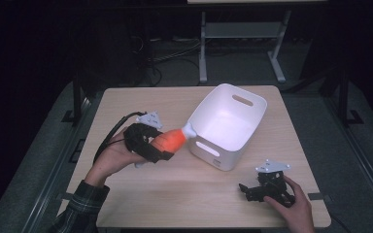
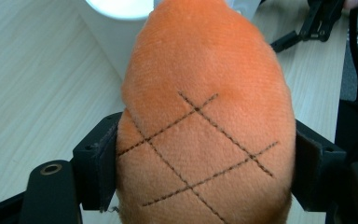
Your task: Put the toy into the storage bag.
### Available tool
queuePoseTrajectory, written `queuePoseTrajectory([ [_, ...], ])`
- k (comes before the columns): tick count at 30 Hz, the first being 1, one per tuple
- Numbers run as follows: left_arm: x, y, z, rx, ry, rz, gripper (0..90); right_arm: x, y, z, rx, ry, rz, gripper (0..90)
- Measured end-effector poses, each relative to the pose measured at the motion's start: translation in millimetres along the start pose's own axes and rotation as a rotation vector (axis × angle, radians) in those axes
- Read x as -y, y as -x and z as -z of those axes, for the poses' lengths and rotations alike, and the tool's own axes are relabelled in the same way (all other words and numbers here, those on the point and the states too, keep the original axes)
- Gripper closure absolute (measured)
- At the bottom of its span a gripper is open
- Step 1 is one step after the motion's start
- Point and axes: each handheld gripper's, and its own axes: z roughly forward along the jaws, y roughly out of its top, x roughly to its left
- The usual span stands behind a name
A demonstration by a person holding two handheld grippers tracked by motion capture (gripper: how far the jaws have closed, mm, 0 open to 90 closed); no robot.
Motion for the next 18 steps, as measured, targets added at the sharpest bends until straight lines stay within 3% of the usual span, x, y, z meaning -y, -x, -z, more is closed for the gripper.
queuePoseTrajectory([
  [18,-35.6,-11.9,9.2,-0.013,0.024,-0.001,23.0,0.0,-0.3,0.1,0.002,-0.001,-0.003,0.0],
])
